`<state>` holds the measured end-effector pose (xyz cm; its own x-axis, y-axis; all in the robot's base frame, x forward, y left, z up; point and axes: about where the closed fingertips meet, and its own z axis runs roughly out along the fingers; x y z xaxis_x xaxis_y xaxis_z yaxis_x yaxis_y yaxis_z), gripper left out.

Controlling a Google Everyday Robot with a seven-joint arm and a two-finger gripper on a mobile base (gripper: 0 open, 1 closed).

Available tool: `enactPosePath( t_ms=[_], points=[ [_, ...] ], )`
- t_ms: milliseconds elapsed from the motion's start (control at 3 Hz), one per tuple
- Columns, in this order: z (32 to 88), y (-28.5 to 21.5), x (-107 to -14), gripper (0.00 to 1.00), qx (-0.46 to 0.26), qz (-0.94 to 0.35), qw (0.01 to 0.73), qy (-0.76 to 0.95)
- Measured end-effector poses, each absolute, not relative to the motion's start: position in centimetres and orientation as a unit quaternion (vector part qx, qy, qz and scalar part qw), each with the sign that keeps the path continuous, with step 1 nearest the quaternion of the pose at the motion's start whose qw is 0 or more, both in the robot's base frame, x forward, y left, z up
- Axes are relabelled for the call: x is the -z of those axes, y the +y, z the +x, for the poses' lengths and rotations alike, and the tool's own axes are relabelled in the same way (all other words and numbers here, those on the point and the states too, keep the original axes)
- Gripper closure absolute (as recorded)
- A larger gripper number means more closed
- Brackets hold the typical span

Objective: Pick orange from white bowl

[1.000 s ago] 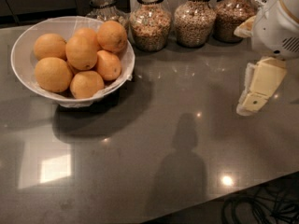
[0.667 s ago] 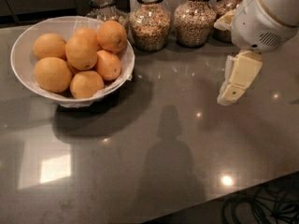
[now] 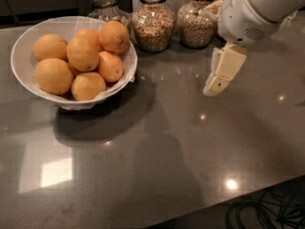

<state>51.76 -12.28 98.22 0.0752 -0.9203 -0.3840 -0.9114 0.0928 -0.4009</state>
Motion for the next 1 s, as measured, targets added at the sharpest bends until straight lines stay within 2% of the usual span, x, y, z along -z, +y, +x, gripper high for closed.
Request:
enactPosePath(
  t_ms=[1000],
  points=[
    [59.3, -1.2, -98.0, 0.0, -0.055, -0.71, 0.385, 0.587]
  ],
)
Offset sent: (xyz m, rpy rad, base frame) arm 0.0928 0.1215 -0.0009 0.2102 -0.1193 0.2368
